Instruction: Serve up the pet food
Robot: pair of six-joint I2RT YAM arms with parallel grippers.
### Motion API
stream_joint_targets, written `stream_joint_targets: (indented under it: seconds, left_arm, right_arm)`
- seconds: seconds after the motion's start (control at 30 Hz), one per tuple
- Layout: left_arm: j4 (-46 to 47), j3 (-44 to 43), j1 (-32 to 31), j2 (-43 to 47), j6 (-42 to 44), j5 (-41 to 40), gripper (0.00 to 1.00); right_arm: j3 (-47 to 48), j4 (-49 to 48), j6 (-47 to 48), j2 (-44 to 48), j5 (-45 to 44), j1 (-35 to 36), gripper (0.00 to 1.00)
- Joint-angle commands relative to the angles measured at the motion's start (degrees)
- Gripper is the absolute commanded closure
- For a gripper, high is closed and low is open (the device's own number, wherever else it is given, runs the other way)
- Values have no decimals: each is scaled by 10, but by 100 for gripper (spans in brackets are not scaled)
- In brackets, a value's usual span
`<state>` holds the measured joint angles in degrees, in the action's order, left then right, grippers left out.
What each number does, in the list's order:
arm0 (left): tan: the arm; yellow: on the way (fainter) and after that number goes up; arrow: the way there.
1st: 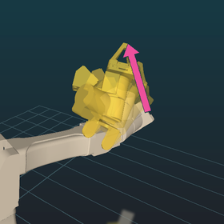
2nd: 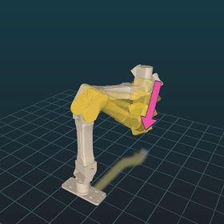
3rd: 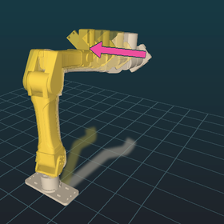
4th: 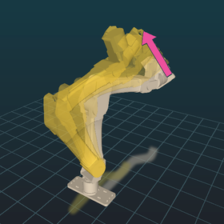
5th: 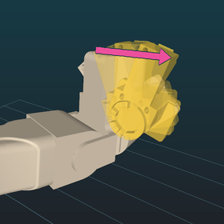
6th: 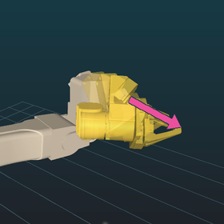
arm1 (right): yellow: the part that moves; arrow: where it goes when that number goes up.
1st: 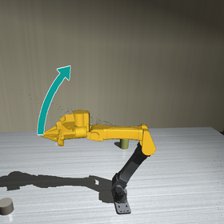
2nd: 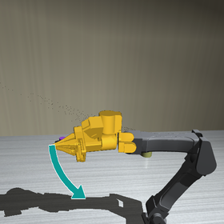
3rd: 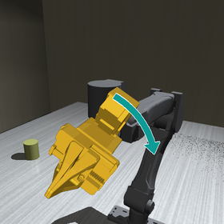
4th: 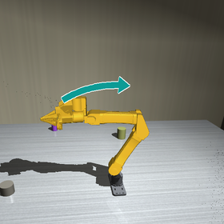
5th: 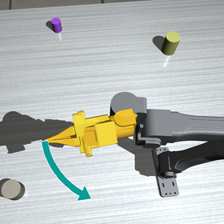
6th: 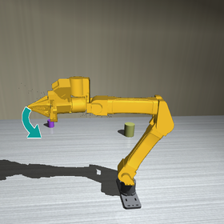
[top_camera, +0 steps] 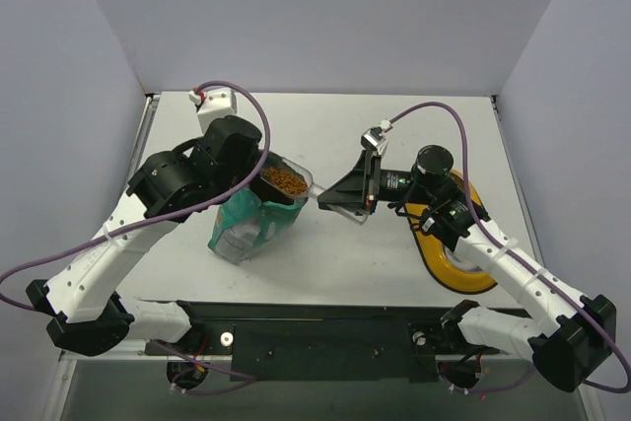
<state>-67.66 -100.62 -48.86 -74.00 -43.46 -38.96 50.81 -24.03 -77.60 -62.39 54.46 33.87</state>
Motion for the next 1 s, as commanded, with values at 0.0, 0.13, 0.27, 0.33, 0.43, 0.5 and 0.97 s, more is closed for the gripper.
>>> stream_joint_targets:
  seconds: [0.0, 0.13, 0.27, 0.33, 0.43, 0.5, 0.97]
  left_arm:
    - [104, -48, 3, 35, -48, -77, 100]
    - [68, -62, 3, 29, -92, -95, 100]
    - [112, -31, 5, 46, -67, -78, 100]
    - [154, -8, 5, 60, -45, -53, 100]
    - [187, 9, 6, 68, -29, -10, 100]
    - [208, 17, 6, 65, -17, 32, 100]
    - [277, 28, -25, 5, -5, 219, 100]
  right_arm:
    - [23, -13, 16, 27, -10, -9, 100]
    - [19, 1, 16, 40, -9, -10, 100]
    - [18, 64, 50, 59, -17, -10, 100]
    - [32, 123, 82, 57, -23, -10, 100]
    - [82, 256, 158, 40, -35, -6, 100]
    - [108, 289, 176, 24, -40, 3, 100]
    - [298, 657, 313, -106, -185, 31, 100]
